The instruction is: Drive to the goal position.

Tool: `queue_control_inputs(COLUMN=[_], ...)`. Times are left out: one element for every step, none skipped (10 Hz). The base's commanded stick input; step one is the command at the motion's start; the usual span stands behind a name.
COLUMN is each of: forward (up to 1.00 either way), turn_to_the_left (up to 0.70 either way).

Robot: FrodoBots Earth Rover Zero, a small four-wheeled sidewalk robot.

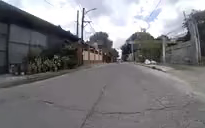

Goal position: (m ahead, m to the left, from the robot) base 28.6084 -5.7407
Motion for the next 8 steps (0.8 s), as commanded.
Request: queue_control_inputs(forward=[1.0, 1.0, 1.0, 1.0, 1.0, 1.0, 1.0, 1.0], turn_to_the_left=[0.04, 0.04, 0.04, 0.04, 0.04, 0.04, 0.04, 0.04])
